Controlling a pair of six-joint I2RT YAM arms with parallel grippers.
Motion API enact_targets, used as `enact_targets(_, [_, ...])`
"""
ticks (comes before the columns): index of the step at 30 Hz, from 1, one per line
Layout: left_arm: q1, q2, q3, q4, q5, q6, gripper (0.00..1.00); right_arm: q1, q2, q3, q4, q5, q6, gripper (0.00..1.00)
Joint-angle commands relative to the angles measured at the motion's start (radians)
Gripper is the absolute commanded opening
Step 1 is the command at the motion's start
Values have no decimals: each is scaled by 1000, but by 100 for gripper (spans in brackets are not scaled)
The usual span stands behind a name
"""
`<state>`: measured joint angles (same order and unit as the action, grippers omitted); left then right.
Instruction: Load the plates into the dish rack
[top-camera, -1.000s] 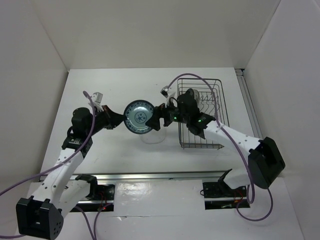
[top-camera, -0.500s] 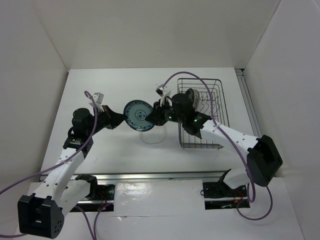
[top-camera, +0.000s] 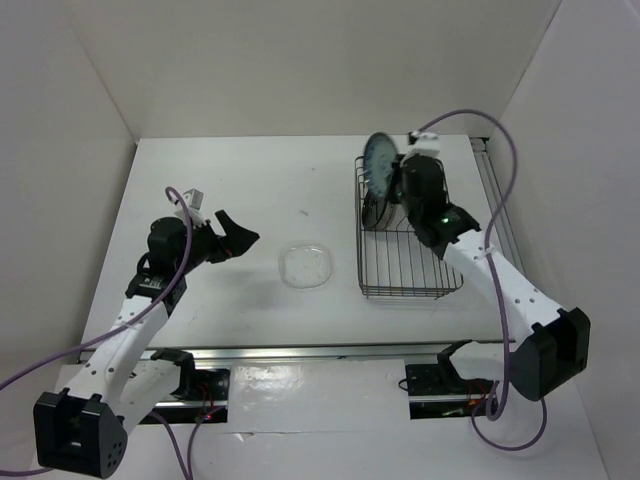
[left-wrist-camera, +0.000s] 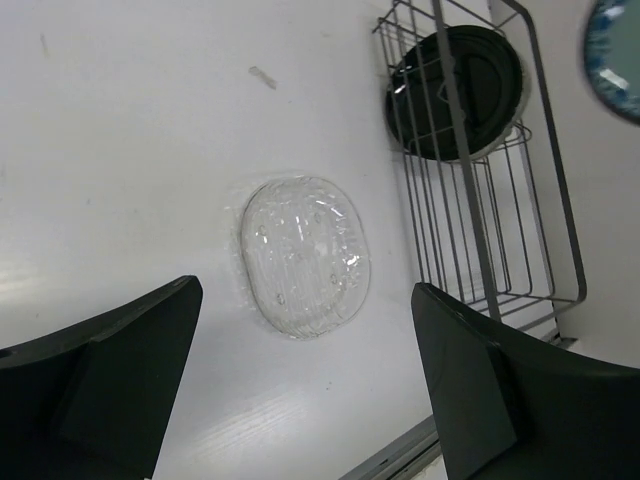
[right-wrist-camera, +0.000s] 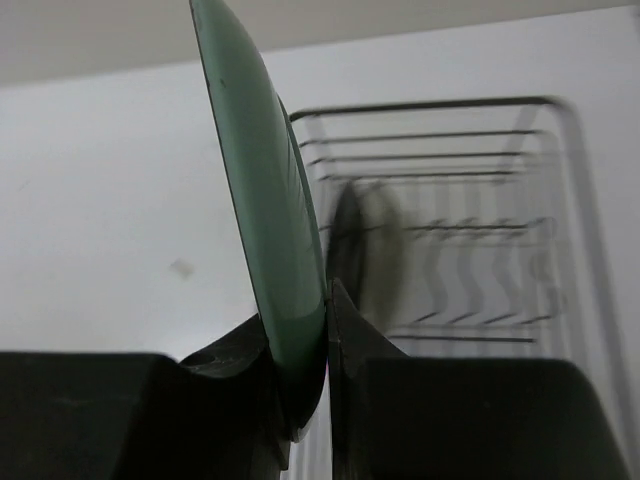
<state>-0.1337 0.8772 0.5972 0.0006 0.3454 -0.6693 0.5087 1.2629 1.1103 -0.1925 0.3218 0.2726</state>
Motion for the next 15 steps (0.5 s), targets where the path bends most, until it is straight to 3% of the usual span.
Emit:
enact_targets(1, [-1,3,30,-45,-74,-36,100,-152,-42,59,-67,168,-44,5])
enact_targets(6, [-1,15,26,-44,-86,-55,100,-351,-20,20,-44,102,-9,5])
enact_targets(15, [-1,2,16,-45,-95,-64,100,-349,79,2,34,-40,22,5])
